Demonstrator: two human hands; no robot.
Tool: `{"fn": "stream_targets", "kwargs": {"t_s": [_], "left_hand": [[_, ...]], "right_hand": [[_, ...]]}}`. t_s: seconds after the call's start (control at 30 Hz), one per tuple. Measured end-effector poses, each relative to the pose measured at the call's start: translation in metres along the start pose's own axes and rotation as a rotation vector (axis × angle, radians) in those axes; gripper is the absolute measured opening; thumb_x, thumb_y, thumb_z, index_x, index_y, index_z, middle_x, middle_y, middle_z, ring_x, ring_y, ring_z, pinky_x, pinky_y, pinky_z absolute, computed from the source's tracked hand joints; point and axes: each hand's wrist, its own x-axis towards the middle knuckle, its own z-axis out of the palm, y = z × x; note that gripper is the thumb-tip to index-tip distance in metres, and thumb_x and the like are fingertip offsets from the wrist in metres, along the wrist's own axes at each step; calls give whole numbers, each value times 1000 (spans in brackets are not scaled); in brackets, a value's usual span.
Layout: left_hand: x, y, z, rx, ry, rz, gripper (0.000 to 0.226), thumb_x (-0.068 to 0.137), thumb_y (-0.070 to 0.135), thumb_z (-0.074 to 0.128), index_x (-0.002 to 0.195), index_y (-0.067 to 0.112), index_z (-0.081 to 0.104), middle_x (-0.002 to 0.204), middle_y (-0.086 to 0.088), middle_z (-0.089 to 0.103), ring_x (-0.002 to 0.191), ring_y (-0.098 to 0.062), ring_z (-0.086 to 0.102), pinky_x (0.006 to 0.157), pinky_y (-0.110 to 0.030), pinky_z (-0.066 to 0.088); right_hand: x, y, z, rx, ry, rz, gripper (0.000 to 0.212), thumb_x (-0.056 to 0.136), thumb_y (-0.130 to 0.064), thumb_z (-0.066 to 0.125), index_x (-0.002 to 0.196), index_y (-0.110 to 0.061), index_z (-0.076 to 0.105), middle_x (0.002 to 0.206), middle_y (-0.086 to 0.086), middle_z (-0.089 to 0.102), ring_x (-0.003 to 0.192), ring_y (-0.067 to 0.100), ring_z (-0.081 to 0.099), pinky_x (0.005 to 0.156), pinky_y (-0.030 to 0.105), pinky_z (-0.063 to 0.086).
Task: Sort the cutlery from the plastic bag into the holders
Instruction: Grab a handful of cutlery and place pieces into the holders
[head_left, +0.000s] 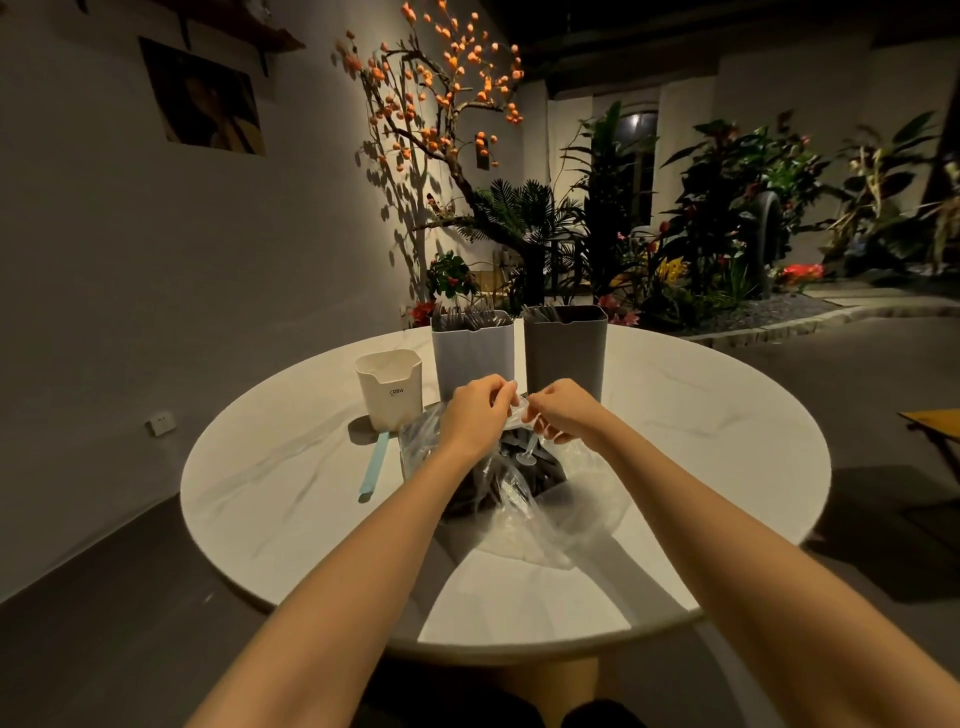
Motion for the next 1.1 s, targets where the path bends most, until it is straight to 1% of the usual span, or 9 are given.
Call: {"fn": "stream_targets", "kwargs": {"t_s": [0.13, 0.33, 0.43, 0.53, 0.67, 0.8, 0.9, 1.0, 1.1], "left_hand": [[-1, -11, 8, 133, -25, 12, 30, 99, 31, 49, 86, 18, 73, 92, -2, 67, 83, -17, 58, 85, -41, 51], [4, -28, 11, 189, -100, -85, 31, 99, 30, 47, 85, 17, 71, 84, 0, 69, 81, -19, 62, 85, -43, 53], [8, -38, 14, 213, -115, -112, 28, 97, 27, 48, 85, 15, 71, 82, -2, 68, 81, -20, 61, 88, -47, 50], [11, -41, 17, 250, -126, -93, 25, 95, 29, 51, 93, 18, 74, 92, 0, 71, 91, -19, 61, 98, -48, 44], [13, -38, 19, 332, -159, -50, 19, 93, 29, 55, 97, 26, 73, 104, 5, 69, 103, -18, 57, 102, -47, 34], [13, -41, 22, 319, -187, -107, 19, 89, 25, 55, 87, 27, 74, 99, 1, 69, 99, -20, 58, 96, -48, 46], [13, -40, 23, 292, -169, -148, 22, 88, 25, 54, 83, 22, 75, 90, -1, 68, 90, -22, 60, 88, -48, 51], [14, -37, 23, 284, -151, -175, 25, 90, 24, 54, 77, 18, 74, 78, 0, 66, 84, -22, 62, 88, -47, 52], [15, -35, 22, 303, -159, -184, 26, 90, 23, 53, 73, 19, 72, 70, 1, 64, 79, -21, 62, 88, -47, 51]], "right_hand": [[4, 17, 7, -378, 54, 13, 20, 91, -11, 47, 92, -2, 65, 88, 15, 68, 81, 29, 67, 79, 38, 58], [10, 19, 14, -689, -42, -24, 27, 94, -9, 51, 117, -2, 62, 113, 16, 64, 84, 25, 54, 63, 29, 43], [9, 25, 10, -772, 27, -5, 30, 94, -9, 49, 123, -7, 58, 119, 11, 62, 101, 28, 61, 76, 33, 47], [4, 31, 2, -869, 103, -14, 32, 94, -7, 47, 125, -9, 56, 121, 8, 61, 108, 26, 60, 78, 31, 46], [4, 29, 2, -858, 186, -53, 25, 93, -2, 49, 115, -5, 60, 106, 10, 63, 98, 27, 62, 74, 31, 44], [11, 25, 9, -777, 172, -55, 18, 93, -12, 53, 104, -3, 64, 97, 12, 65, 84, 28, 61, 69, 32, 47], [13, 21, 12, -801, 63, -28, 32, 98, -35, 48, 90, -8, 64, 85, 7, 60, 77, 23, 59, 71, 31, 48], [9, 9, 9, -714, -78, 8, 52, 99, -49, 41, 62, -12, 46, 70, 6, 52, 61, 17, 49, 82, 32, 47], [10, -4, 9, -666, -240, 103, 44, 97, -45, 49, 88, -3, 60, 86, 10, 57, 83, 22, 63, 90, 31, 52]]}}
